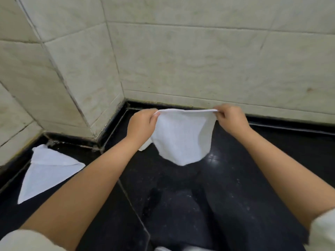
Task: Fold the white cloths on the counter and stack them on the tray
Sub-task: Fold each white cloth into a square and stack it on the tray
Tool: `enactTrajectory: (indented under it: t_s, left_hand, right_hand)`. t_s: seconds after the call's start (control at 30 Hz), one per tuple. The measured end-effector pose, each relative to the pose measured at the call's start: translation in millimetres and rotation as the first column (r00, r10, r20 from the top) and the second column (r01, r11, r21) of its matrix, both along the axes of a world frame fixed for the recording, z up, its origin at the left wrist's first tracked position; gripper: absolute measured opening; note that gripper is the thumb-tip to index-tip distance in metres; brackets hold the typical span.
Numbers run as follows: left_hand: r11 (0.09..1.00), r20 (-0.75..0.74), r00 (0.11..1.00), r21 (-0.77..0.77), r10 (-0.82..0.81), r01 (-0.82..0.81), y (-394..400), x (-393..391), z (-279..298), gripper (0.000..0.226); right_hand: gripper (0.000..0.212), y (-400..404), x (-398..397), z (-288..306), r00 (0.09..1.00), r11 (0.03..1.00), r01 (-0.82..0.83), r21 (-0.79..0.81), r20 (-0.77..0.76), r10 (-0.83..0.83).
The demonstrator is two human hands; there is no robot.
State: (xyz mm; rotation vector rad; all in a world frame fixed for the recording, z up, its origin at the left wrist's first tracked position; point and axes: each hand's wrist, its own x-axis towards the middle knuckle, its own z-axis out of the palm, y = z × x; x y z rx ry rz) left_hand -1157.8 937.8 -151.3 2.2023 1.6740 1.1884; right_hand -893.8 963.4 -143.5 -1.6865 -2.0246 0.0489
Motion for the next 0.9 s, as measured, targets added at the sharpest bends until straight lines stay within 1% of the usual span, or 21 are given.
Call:
enactTrajectory:
  t_s: [0.07, 0.1, 0.13, 0.17, 0.2, 0.23, 0.3, 0.33, 0.37, 0.4, 0.47, 0.53, 0.57, 0.6, 0.63, 0.7, 0.77, 0.83, 0.9]
  left_hand:
    - [0.999, 0.000, 0.999, 0.007, -0.049, 0.049, -4, 23, 5, 0.044]
    - [0.996, -0.012, 0.996, 0.000, -0.088, 0.088, -8, 32, 4, 0.044]
    - [0.990, -0.027, 0.989, -0.014, -0.143, 0.143, -12, 40, 1, 0.043]
    - [0.976, -0.041, 0.976, -0.044, -0.213, 0.211, -18, 47, -6, 0.043]
    - [0.953, -0.065, 0.954, -0.099, -0.294, 0.287, -24, 52, -16, 0.043]
    - [0.918, -0.102, 0.921, -0.179, -0.375, 0.354, -30, 58, -28, 0.043]
    - [0.826, -0.189, 0.838, -0.374, -0.513, 0.421, -39, 68, -56, 0.037]
    - [0.769, -0.223, 0.788, -0.480, -0.573, 0.423, -44, 73, -68, 0.031]
    - [0.705, -0.245, 0.737, -0.578, -0.630, 0.411, -49, 78, -80, 0.027]
    - [0.636, -0.250, 0.686, -0.666, -0.683, 0.391, -54, 84, -92, 0.023]
    - [0.487, -0.223, 0.588, -0.804, -0.778, 0.340, -63, 98, -111, 0.019]
    - [0.362, -0.200, 0.502, -0.898, -0.842, 0.249, -67, 112, -122, 0.018]
    - [0.314, -0.187, 0.477, -0.928, -0.858, 0.201, -66, 119, -125, 0.017]
    - [0.278, -0.167, 0.481, -0.946, -0.861, 0.169, -63, 124, -127, 0.018]
    - [0.257, -0.147, 0.509, -0.954, -0.848, 0.153, -59, 130, -128, 0.019]
    - [0.265, -0.121, 0.613, -0.953, -0.781, 0.149, -47, 138, -129, 0.026]
    - [0.332, -0.142, 0.701, -0.932, -0.699, 0.143, -36, 146, -131, 0.025]
    - [0.431, -0.205, 0.735, -0.893, -0.647, 0.130, -26, 155, -135, 0.019]
    - [0.513, -0.242, 0.766, -0.849, -0.595, 0.130, -20, 162, -141, 0.018]
  right_hand:
    - [0.021, -24, 25, 8, 0.999, 0.991, 0.049, 0.122, -0.027, -0.046]
    - [0.023, -39, 37, 9, 0.999, 0.984, 0.041, 0.176, -0.011, -0.040]
    - [0.024, -55, 48, 8, 0.999, 0.979, 0.021, 0.205, 0.028, -0.027]
    - [0.025, -73, 59, 3, 0.997, 0.981, -0.005, 0.196, 0.082, -0.011]
    - [0.026, -90, 70, -4, 0.990, 0.988, -0.034, 0.153, 0.140, 0.012]
    - [0.025, -108, 82, -15, 0.981, 0.996, -0.057, 0.069, 0.191, 0.043]
    - [0.022, -140, 100, -37, 0.964, 0.978, -0.061, -0.199, 0.242, 0.109]
    - [0.020, -154, 107, -48, 0.958, 0.940, -0.047, -0.339, 0.250, 0.138]
    - [0.019, -166, 112, -59, 0.956, 0.880, -0.029, -0.473, 0.245, 0.163]
    - [0.018, -176, 115, -70, 0.956, 0.798, -0.013, -0.603, 0.227, 0.187]
    - [0.019, -188, 119, -91, 0.958, 0.584, 0.004, -0.812, 0.171, 0.231]
    - [0.020, -189, 123, -105, 0.967, 0.382, 0.001, -0.924, 0.098, 0.235]
    - [0.020, -187, 126, -111, 0.974, 0.300, -0.001, -0.954, 0.067, 0.218]
    - [0.020, -182, 130, -115, 0.979, 0.244, 0.001, -0.970, 0.050, 0.195]
    - [0.020, -176, 135, -118, 0.984, 0.222, 0.002, -0.975, 0.041, 0.171]
    - [0.024, -164, 143, -124, 0.995, 0.260, -0.002, -0.966, 0.024, 0.097]
    - [0.018, -153, 151, -130, 0.999, 0.308, 0.000, -0.952, 0.015, 0.047]
    - [0.013, -147, 158, -137, 0.996, 0.331, 0.017, -0.943, 0.046, 0.080]
    - [0.009, -144, 167, -147, 0.986, 0.415, 0.038, -0.909, 0.102, 0.134]
